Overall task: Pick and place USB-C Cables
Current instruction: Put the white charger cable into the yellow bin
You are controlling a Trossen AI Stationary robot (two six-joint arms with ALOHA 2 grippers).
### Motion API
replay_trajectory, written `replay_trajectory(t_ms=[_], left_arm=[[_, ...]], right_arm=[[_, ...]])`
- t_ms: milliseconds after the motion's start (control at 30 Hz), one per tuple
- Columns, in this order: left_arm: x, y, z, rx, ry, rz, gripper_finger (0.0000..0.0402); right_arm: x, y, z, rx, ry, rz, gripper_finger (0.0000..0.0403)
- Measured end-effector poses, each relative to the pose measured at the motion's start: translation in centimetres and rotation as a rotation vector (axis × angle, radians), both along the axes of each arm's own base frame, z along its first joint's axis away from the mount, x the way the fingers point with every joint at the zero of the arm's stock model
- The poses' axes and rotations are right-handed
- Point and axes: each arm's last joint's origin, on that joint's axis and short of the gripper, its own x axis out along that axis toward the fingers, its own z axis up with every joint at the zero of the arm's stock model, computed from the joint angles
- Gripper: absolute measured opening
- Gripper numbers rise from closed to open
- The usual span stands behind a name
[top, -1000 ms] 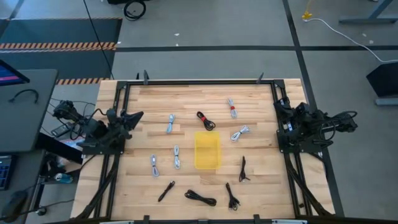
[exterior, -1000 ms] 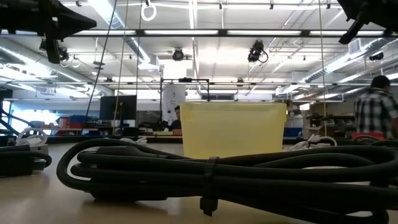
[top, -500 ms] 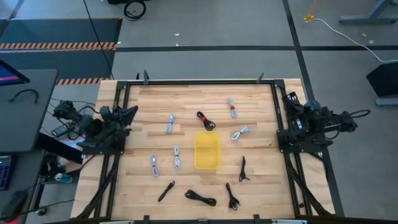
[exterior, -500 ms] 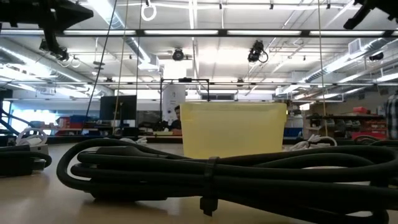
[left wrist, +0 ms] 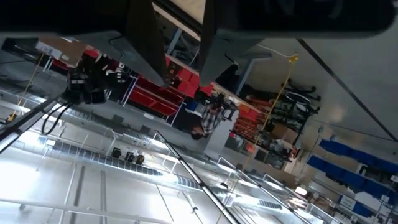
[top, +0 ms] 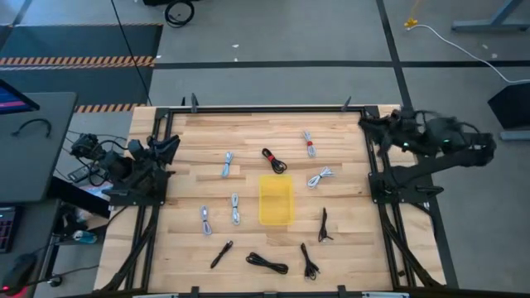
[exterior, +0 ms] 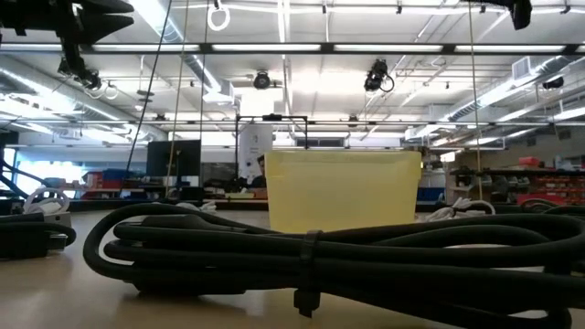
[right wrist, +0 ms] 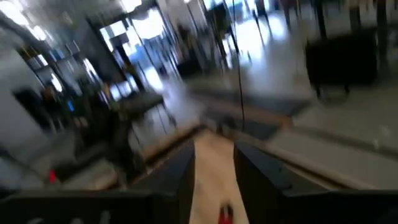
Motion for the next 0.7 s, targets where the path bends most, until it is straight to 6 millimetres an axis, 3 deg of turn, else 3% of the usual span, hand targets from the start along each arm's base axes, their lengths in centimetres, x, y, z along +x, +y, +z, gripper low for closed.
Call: replay_trajectory(t_ms=[133,300,533,700], left_arm=[[0.0,0.0,0.0,0.002,0.001,0.0,0.012],[0.0,0.0,0.0,0.002,0.002,0.0,0.0126],[0.1,-0.1,-0.1,0.009,0.012,-0.003,0.0126],[0.1,-0.1,-0.1,0.013,0.02,-0.004,0.0128]], right_arm=[[3.3,0.8,-0.4,0.119,0.243,0.056,0.0148],[7.5,2.0,-1.8,0.207,0.501,0.14,0.0149],[12.2,2.7,-6.1,0.334,0.933,0.287,0.0149],[14.7,2.4,-9.0,0.294,1.144,0.402,0.0149]])
